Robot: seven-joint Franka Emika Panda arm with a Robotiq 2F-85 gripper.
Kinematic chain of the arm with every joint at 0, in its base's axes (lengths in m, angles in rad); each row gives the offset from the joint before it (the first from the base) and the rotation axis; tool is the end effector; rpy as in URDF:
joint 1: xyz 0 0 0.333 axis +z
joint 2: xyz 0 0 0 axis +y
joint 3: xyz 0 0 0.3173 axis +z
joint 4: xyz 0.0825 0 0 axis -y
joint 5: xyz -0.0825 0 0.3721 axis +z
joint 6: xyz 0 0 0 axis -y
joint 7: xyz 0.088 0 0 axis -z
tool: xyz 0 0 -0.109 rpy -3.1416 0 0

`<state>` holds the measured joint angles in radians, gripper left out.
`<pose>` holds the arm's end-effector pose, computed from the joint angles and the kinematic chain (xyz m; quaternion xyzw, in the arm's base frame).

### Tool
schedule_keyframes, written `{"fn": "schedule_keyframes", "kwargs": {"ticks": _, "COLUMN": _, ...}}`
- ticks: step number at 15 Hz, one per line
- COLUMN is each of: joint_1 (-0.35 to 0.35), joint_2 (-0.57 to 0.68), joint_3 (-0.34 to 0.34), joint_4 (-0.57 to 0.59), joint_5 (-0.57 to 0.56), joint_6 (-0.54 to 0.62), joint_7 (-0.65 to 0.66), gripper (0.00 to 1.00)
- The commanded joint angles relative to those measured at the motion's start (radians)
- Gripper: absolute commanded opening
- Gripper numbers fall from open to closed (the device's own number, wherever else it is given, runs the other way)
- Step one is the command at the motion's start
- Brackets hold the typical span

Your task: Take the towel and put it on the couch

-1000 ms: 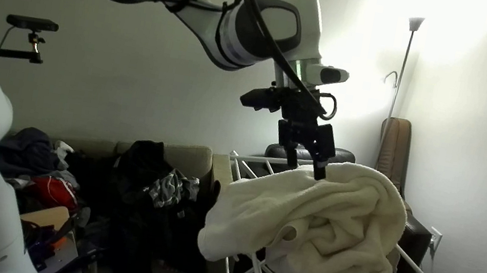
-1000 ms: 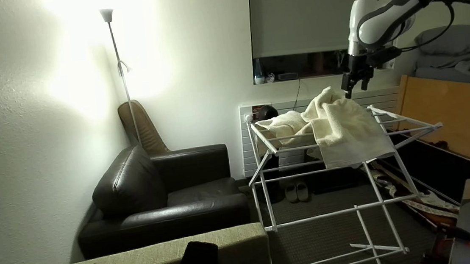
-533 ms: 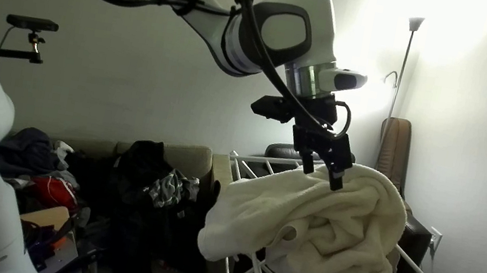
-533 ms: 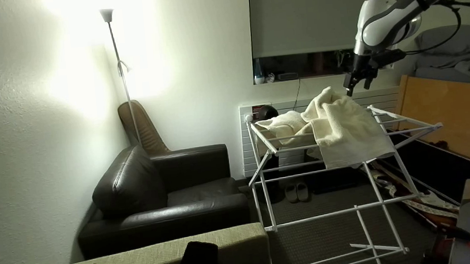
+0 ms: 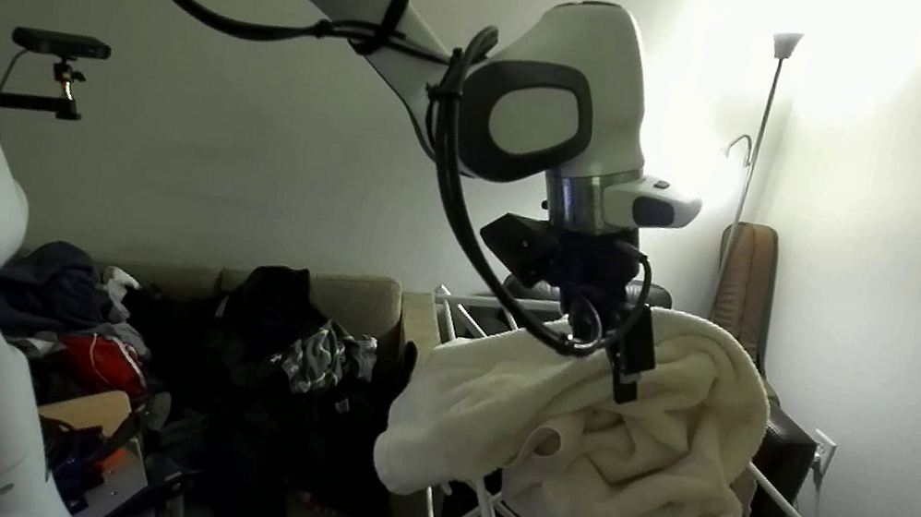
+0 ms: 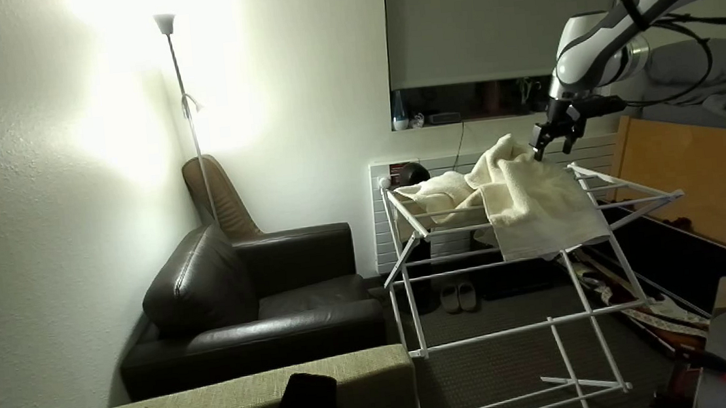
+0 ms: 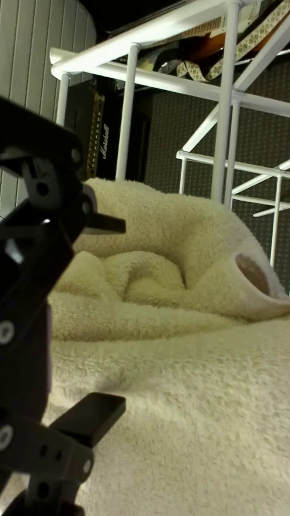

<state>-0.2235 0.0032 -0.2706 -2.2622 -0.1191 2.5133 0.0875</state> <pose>0.4708 -0.2526 0.3912 0.9614 -0.2423 0.1126 0.0652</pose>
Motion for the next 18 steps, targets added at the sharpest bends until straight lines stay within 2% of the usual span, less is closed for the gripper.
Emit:
{"fn": "schedule_keyframes", "kwargs": {"ticks": 1, "joint_1": -0.013, "joint_2": 0.025, "joint_3": 0.007, "joint_4": -0.055, "joint_5": 0.103, "joint_6": 0.077, "joint_7": -0.091, "gripper": 1.0}}
{"fn": "schedule_keyframes", "kwargs": {"ticks": 6, "joint_1": -0.017, "joint_2": 0.05, "joint_3": 0.019, "joint_4": -0.117, "joint_5": 0.206, "joint_6": 0.153, "joint_7": -0.253, "gripper": 1.0}}
{"fn": "schedule_keyframes", "kwargs": {"ticks": 10, "joint_1": -0.025, "joint_2": 0.083, "joint_3": 0.016, "joint_4": -0.155, "joint_5": 0.19, "joint_6": 0.235, "joint_7": -0.364, "gripper": 1.0}}
{"fn": "schedule_keyframes", "kwargs": {"ticks": 13, "joint_1": -0.043, "joint_2": 0.124, "joint_3": 0.017, "joint_4": -0.169, "joint_5": 0.187, "joint_6": 0.352, "joint_7": -0.423, "gripper": 1.0}}
{"fn": "schedule_keyframes", "kwargs": {"ticks": 15, "joint_1": -0.048, "joint_2": 0.162, "joint_3": 0.016, "joint_4": -0.149, "joint_5": 0.233, "joint_6": 0.423, "joint_7": -0.455, "gripper": 1.0}}
{"fn": "schedule_keyframes", "kwargs": {"ticks": 18, "joint_1": -0.071, "joint_2": 0.195, "joint_3": 0.058, "joint_4": -0.129, "joint_5": 0.342, "joint_6": 0.512, "joint_7": -0.506, "gripper": 1.0}}
